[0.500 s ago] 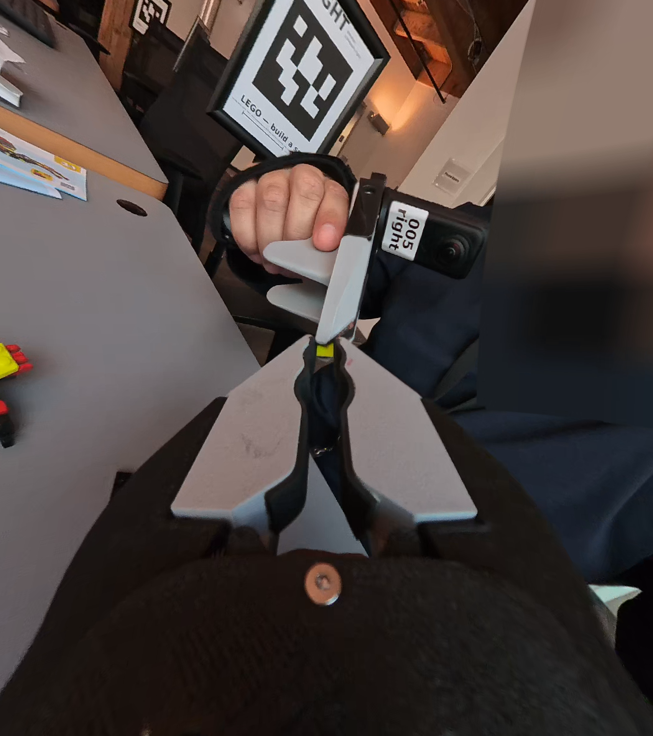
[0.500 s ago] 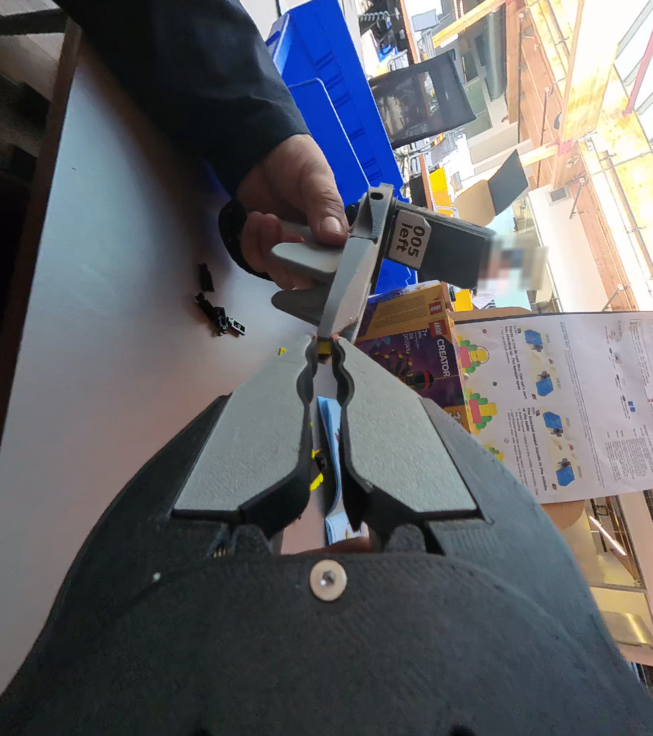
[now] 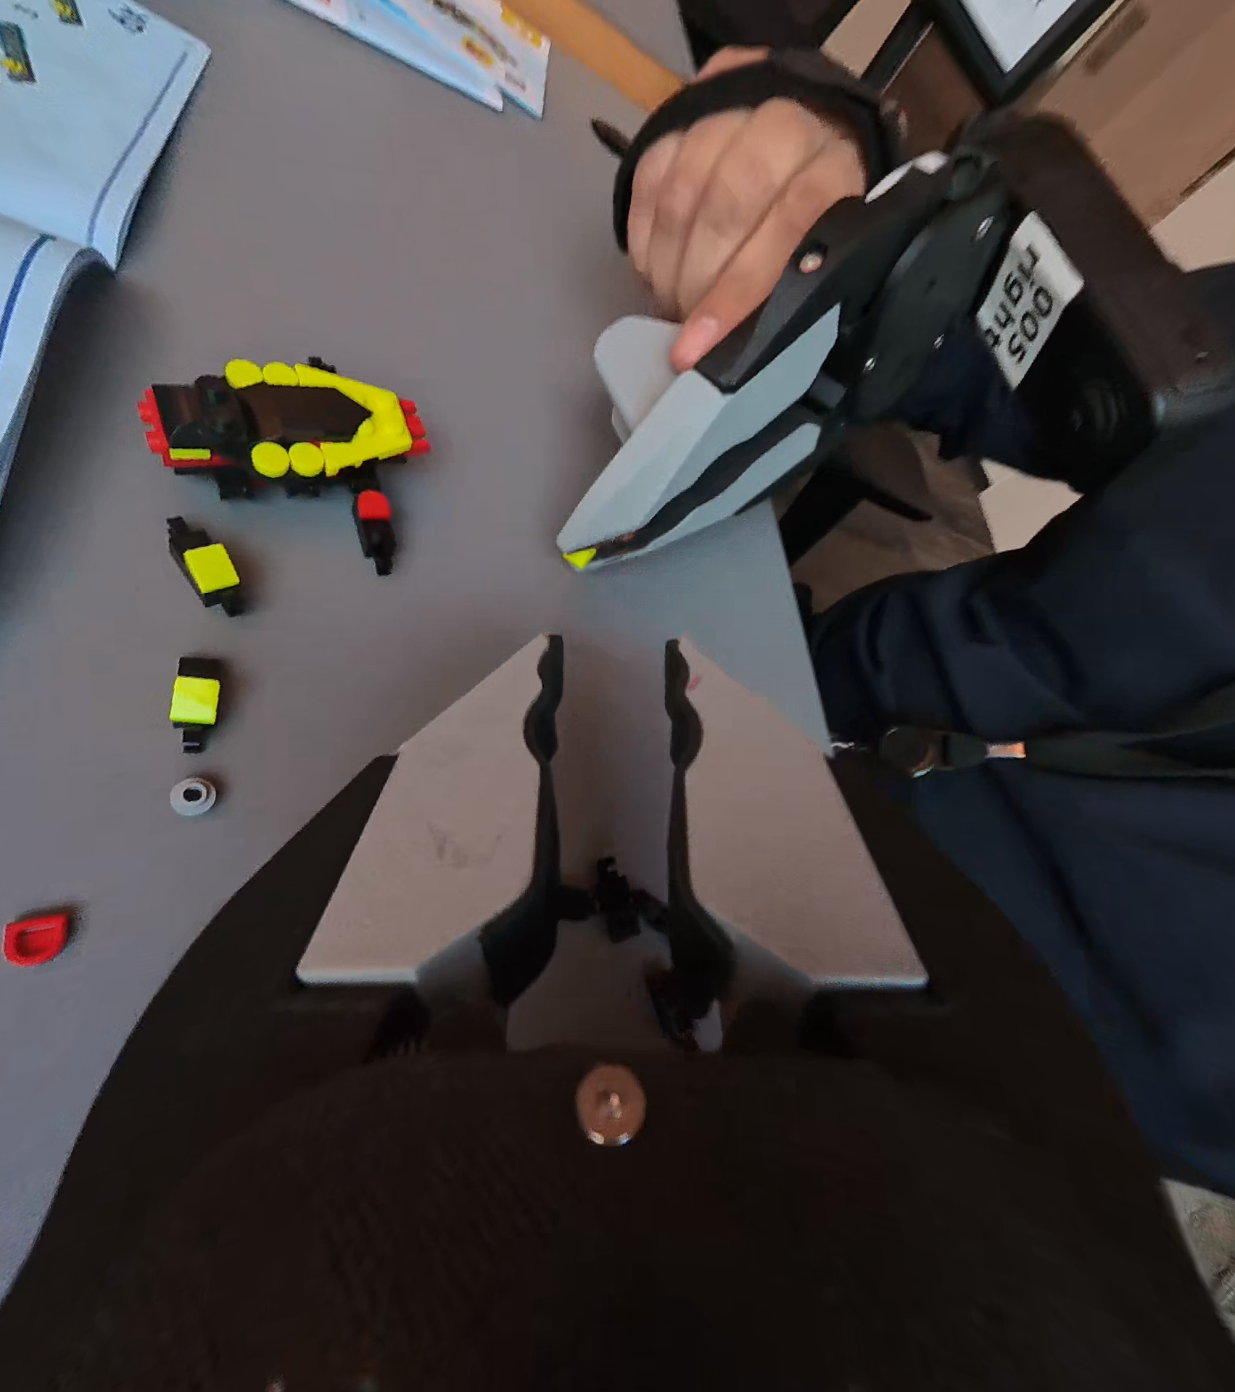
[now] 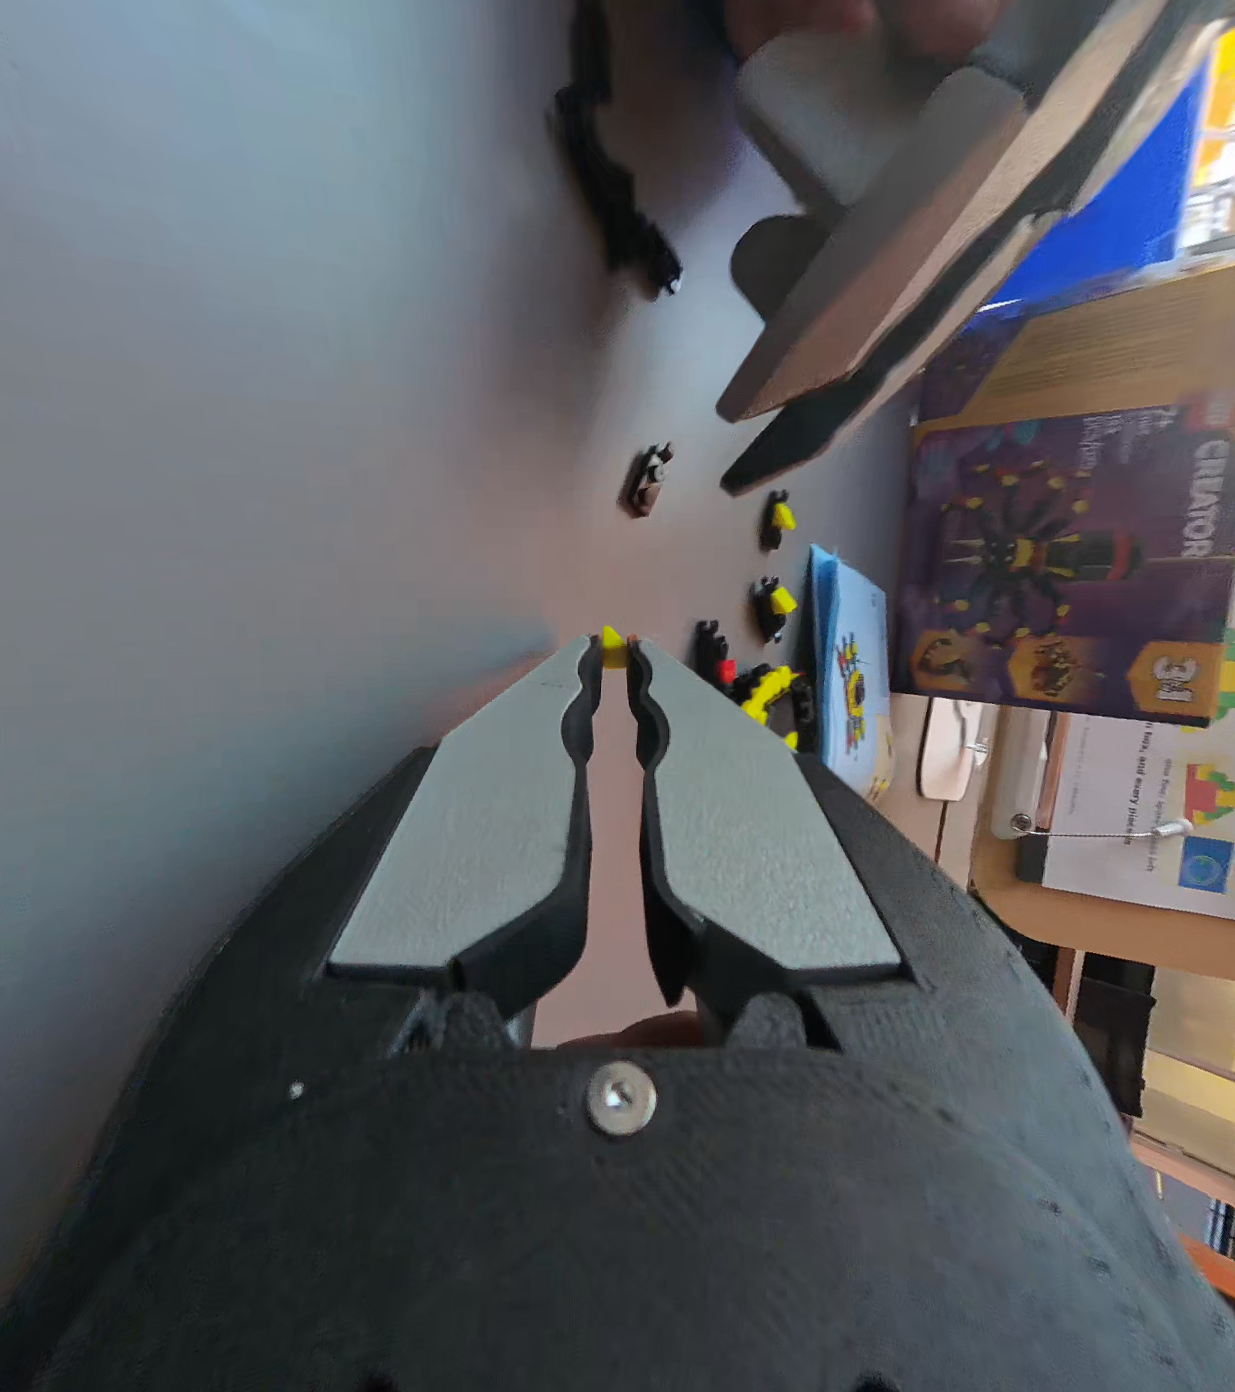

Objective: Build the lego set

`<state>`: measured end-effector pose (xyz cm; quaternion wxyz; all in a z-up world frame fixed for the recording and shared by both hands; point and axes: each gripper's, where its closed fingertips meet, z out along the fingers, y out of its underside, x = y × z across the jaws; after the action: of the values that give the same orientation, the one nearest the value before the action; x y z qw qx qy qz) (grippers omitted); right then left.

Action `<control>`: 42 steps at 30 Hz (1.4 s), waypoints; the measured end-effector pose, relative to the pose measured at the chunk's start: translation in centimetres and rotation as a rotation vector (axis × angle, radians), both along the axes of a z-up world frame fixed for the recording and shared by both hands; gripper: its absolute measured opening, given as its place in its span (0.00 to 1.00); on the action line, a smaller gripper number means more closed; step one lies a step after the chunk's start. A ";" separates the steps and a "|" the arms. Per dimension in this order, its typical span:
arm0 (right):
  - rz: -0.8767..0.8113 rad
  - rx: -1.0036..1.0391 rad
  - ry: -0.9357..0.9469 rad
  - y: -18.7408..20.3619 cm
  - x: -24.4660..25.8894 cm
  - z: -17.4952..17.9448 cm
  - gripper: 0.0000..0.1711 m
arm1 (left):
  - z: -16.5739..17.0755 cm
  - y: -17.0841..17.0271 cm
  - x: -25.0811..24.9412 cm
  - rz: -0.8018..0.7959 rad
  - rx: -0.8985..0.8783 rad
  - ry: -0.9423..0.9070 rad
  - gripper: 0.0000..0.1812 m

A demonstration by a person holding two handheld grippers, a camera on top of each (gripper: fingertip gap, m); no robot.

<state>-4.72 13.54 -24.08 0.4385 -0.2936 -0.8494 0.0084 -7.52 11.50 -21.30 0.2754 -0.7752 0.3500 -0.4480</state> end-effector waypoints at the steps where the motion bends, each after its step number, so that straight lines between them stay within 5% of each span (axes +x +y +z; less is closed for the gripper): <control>1: 0.002 0.005 -0.036 0.2 0.2 -0.4 0.02 | -0.4 0.1 -0.1 0.003 0.013 0.036 0.14; 11: 0.016 -0.004 -0.223 1.4 1.0 -0.9 0.02 | -1.8 0.2 -0.6 0.016 0.005 0.115 0.15; 32: -0.010 -0.029 -0.250 1.1 1.7 -0.5 0.06 | -1.9 0.3 -0.7 0.029 0.003 0.125 0.14; 42: -0.121 -0.351 -0.126 0.9 1.0 0.6 0.05 | -3.0 0.8 -1.5 0.057 0.027 0.216 0.14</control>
<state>-3.69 14.47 -23.44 0.3264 -0.4160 -0.8414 0.1119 -9.05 12.29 -24.25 0.2591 -0.8248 0.3615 -0.3491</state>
